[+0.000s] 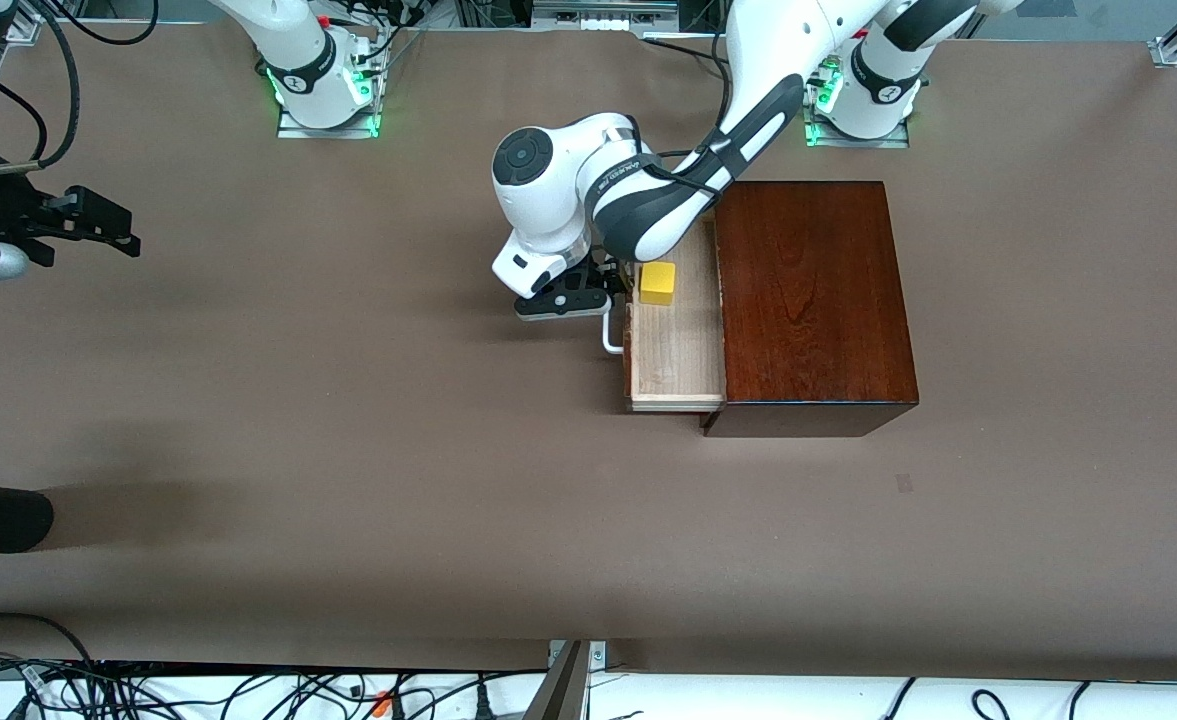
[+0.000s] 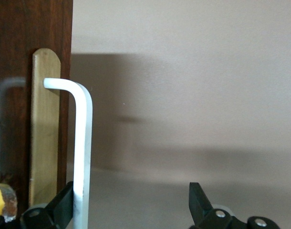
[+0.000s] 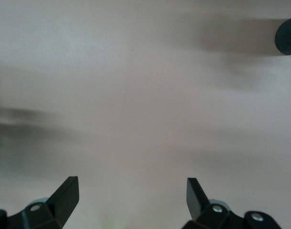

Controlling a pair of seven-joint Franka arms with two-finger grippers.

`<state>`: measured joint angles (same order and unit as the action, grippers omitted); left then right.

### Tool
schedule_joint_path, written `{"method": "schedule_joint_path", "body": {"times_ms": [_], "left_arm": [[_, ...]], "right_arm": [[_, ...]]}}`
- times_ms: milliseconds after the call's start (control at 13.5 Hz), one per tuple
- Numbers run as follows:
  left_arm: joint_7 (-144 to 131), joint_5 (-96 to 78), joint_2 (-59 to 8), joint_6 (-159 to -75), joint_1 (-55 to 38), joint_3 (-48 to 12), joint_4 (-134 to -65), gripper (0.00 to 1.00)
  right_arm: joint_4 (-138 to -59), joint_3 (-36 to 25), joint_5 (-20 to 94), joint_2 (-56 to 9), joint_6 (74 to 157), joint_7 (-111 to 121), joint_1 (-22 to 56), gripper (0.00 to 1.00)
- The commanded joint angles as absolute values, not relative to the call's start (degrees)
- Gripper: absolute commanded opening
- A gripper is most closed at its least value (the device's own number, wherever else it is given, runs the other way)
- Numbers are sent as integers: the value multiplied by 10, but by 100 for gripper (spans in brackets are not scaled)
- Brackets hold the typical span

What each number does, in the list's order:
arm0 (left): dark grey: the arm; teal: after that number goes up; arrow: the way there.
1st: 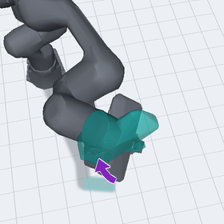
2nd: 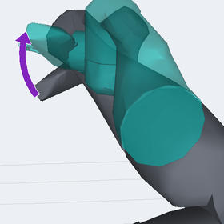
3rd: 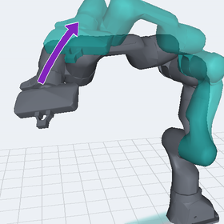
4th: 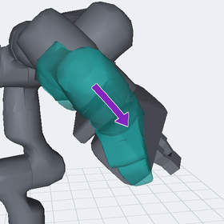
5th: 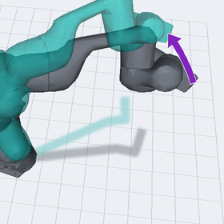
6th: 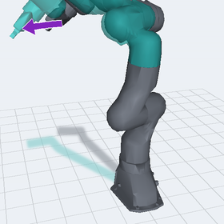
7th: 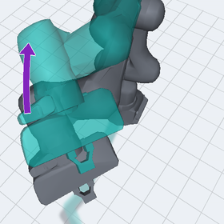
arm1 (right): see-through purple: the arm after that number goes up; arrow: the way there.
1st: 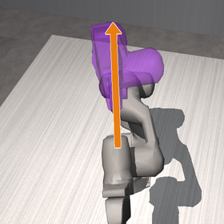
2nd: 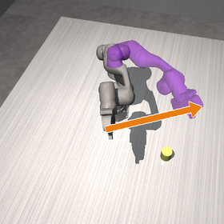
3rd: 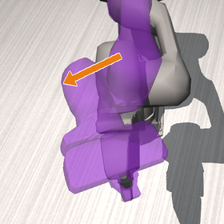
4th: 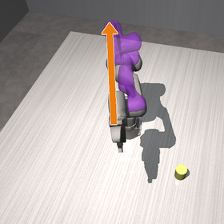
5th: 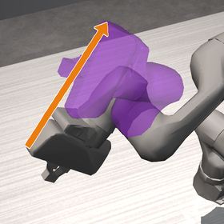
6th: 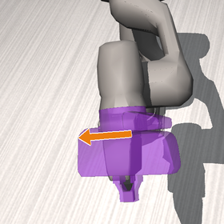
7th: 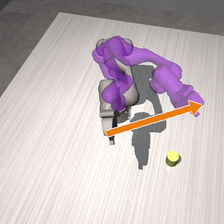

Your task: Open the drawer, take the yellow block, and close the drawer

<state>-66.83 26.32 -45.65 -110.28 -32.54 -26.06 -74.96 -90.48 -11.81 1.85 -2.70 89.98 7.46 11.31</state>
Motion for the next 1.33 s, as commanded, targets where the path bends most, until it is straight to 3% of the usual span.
{"method": "schedule_joint_path", "body": {"times_ms": [0, 370, 593, 741, 1037, 1259], "left_arm": [[-700, 254, -490, -1115, -359, -270, -691, 100], [-698, 255, -476, -1107, -351, -271, -682, 100], [-692, 255, -451, -1049, -311, -296, -691, 100], [-672, 252, -423, -1007, -262, -344, -698, 100], [-610, 217, -338, -949, -52, -494, -753, 100], [-566, 217, -325, -932, 81, -564, -767, 100]], "right_arm": [[-895, -116, 21, -29, 896, 78, 108, 100], [-895, -115, 20, -29, 893, 77, 108, 100], [-895, -115, 22, -29, 891, 77, 109, 100], [-896, -115, 29, -32, 901, 77, 108, 100], [-896, -114, 26, -40, 908, 77, 111, 100], [-896, -112, 22, -54, 919, 73, 116, 100]]}}
